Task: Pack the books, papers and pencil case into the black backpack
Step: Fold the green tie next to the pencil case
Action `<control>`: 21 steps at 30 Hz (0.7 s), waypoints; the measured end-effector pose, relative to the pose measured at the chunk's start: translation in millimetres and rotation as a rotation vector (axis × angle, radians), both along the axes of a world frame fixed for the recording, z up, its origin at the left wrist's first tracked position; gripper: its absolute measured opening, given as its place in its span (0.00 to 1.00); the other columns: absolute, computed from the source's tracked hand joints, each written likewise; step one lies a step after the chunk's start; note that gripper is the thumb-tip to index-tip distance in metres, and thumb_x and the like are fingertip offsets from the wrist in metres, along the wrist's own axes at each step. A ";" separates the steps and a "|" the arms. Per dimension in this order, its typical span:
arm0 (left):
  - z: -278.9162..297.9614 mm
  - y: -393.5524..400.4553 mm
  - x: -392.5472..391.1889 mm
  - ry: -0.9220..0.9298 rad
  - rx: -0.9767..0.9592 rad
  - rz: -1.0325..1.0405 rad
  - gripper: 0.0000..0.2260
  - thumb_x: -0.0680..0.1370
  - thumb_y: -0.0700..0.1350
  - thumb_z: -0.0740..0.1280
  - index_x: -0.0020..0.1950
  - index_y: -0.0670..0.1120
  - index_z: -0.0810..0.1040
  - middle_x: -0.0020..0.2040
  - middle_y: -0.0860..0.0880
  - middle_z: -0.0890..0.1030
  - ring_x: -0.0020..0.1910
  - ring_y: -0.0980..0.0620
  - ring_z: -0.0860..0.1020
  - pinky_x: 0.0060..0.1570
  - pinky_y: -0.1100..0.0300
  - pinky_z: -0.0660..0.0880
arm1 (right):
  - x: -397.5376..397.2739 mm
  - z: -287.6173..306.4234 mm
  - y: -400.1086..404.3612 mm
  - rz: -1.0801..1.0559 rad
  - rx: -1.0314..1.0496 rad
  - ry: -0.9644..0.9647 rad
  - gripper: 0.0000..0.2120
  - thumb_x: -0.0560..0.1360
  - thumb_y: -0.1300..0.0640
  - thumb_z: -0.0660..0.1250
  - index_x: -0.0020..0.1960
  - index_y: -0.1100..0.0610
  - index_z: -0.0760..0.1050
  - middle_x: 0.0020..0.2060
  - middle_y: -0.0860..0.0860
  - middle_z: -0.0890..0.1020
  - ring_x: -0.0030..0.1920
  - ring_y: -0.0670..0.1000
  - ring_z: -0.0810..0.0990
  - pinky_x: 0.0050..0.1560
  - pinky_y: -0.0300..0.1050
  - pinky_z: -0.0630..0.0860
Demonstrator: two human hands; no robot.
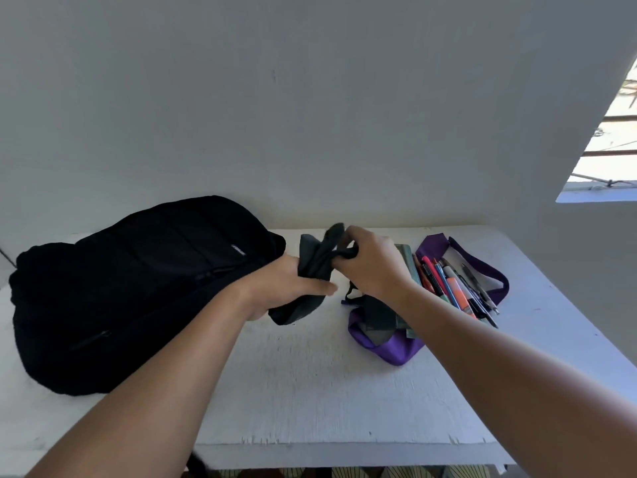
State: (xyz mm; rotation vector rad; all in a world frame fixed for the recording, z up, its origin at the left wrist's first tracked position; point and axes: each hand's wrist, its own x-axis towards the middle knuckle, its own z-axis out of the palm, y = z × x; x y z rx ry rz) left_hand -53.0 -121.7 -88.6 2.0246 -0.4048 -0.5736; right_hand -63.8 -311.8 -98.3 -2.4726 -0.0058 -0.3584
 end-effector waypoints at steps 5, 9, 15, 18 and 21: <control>0.0 16.7 28.4 0.024 -0.401 0.591 0.04 0.78 0.41 0.71 0.53 0.44 0.83 0.44 0.45 0.85 0.46 0.44 0.82 0.50 0.52 0.76 | -3.7 -4.7 -19.5 -0.006 -0.307 0.051 0.06 0.78 0.53 0.68 0.54 0.49 0.74 0.42 0.47 0.81 0.40 0.53 0.80 0.35 0.46 0.72; -2.9 40.2 47.9 0.050 -0.517 0.963 0.12 0.80 0.42 0.69 0.63 0.45 0.78 0.55 0.45 0.83 0.53 0.43 0.81 0.58 0.46 0.79 | -8.1 -14.2 -43.1 -0.117 -0.386 0.067 0.08 0.80 0.56 0.63 0.58 0.48 0.75 0.49 0.49 0.81 0.43 0.54 0.77 0.40 0.48 0.72; -20.8 43.1 46.1 0.048 -0.338 0.816 0.16 0.74 0.40 0.76 0.60 0.40 0.77 0.52 0.42 0.84 0.52 0.42 0.83 0.45 0.53 0.79 | -16.6 -31.6 -65.3 -0.203 -0.362 0.176 0.14 0.79 0.60 0.63 0.62 0.48 0.74 0.47 0.50 0.82 0.45 0.54 0.80 0.47 0.52 0.79; -13.8 37.0 36.3 0.129 -0.345 0.557 0.26 0.67 0.42 0.80 0.61 0.43 0.74 0.47 0.44 0.83 0.46 0.47 0.82 0.42 0.53 0.79 | -17.1 -33.7 -63.7 -0.118 -0.436 0.244 0.10 0.78 0.55 0.65 0.58 0.46 0.73 0.52 0.49 0.79 0.52 0.55 0.78 0.59 0.55 0.71; -1.8 36.5 32.0 0.117 -0.428 0.372 0.30 0.60 0.46 0.80 0.57 0.48 0.69 0.43 0.48 0.76 0.37 0.54 0.74 0.41 0.55 0.74 | -19.0 -35.9 -57.6 0.008 -0.549 0.364 0.22 0.74 0.43 0.70 0.67 0.43 0.72 0.61 0.51 0.73 0.66 0.58 0.70 0.71 0.64 0.60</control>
